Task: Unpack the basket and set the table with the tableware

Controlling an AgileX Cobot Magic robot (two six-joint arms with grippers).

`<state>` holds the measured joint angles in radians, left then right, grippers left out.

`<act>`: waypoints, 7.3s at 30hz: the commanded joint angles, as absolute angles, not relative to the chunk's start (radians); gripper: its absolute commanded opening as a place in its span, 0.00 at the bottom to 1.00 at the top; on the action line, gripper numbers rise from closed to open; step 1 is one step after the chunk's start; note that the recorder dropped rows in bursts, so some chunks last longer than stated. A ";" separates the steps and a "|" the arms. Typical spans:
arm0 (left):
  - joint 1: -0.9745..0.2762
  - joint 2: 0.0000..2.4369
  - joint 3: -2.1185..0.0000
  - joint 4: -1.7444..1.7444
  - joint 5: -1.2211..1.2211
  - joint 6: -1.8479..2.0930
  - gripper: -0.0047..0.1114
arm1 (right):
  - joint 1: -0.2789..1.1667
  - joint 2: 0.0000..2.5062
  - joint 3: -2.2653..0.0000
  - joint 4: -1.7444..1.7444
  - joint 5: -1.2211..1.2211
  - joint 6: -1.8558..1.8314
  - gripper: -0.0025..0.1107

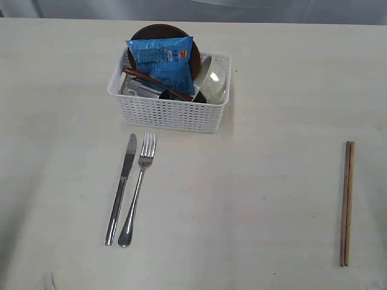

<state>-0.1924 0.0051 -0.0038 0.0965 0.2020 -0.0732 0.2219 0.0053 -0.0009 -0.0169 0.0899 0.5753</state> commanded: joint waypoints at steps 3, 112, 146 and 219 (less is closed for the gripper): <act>-0.133 0.000 0.000 0.093 0.212 -0.075 0.04 | 0.225 0.000 0.000 -0.016 0.087 0.571 0.02; -0.126 0.000 0.000 -0.034 0.320 0.031 0.04 | 0.312 2.166 -1.643 0.357 0.792 0.000 0.43; -0.126 0.000 0.000 -0.034 0.320 0.031 0.04 | 0.221 2.166 -1.767 -0.058 1.090 0.030 0.02; -0.126 0.000 0.000 -0.034 0.320 0.031 0.04 | 0.540 1.972 -1.380 0.032 0.545 -0.621 0.39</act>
